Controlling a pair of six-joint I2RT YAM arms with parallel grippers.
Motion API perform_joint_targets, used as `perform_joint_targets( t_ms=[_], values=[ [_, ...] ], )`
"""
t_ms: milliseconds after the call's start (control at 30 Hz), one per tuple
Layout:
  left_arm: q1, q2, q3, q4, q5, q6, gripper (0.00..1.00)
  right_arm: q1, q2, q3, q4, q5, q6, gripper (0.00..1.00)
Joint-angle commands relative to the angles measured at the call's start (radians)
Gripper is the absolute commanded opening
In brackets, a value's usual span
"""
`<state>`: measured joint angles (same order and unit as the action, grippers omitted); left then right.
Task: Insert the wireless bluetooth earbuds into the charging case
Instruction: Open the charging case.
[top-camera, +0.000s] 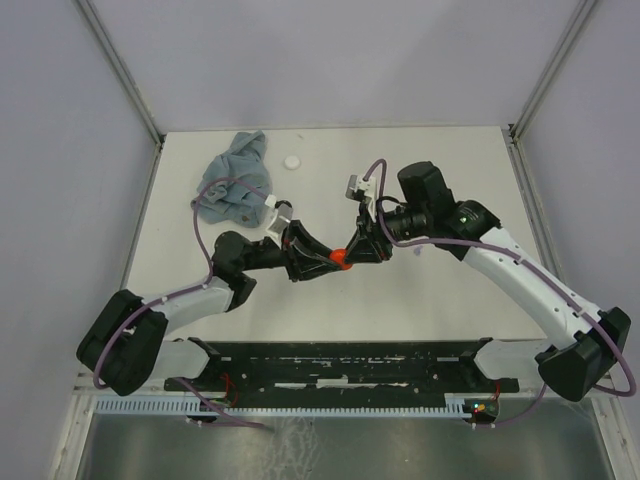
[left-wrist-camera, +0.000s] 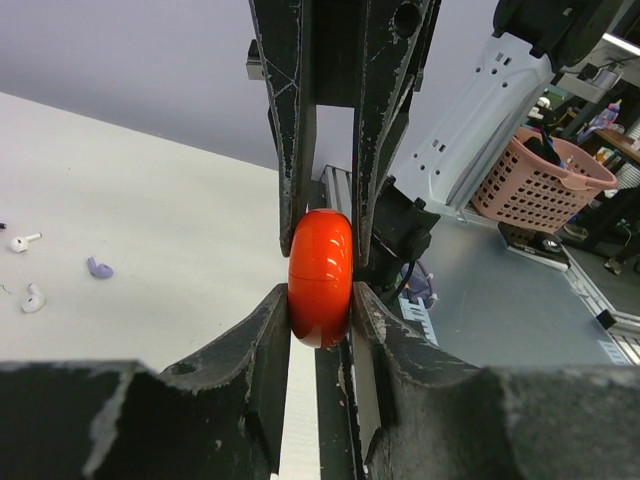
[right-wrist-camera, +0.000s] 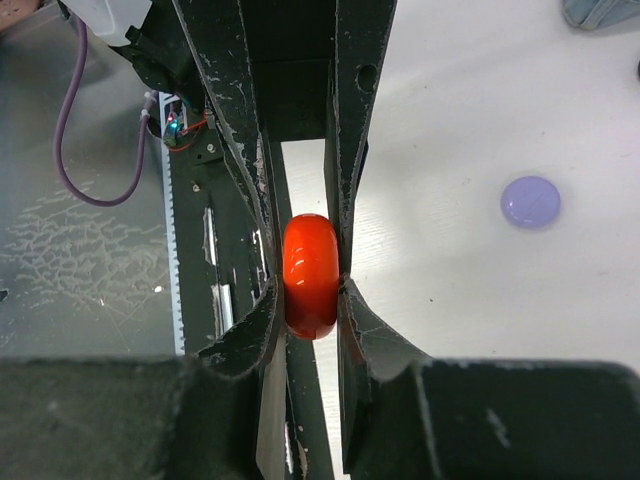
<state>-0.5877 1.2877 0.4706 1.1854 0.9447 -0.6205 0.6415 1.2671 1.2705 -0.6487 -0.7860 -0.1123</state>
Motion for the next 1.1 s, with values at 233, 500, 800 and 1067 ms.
perform_joint_targets(
  t_ms=[233, 500, 800, 1067],
  values=[
    [-0.04, -0.046, 0.056, -0.123, 0.035, 0.139, 0.21, 0.019, 0.036, 0.09, -0.047, 0.026, -0.05, 0.06],
    [-0.056, -0.076, 0.03, -0.186, -0.011, 0.259, 0.03, 0.03, 0.021, 0.092, -0.049, 0.09, -0.056, 0.34],
    [-0.065, -0.1, -0.031, -0.1, -0.056, 0.292, 0.03, 0.042, 0.033, 0.09, -0.056, 0.134, -0.066, 0.53],
    [-0.069, -0.111, -0.089, -0.005, -0.074, 0.318, 0.03, 0.046, 0.033, 0.101, -0.062, 0.205, -0.071, 0.57]
  ],
)
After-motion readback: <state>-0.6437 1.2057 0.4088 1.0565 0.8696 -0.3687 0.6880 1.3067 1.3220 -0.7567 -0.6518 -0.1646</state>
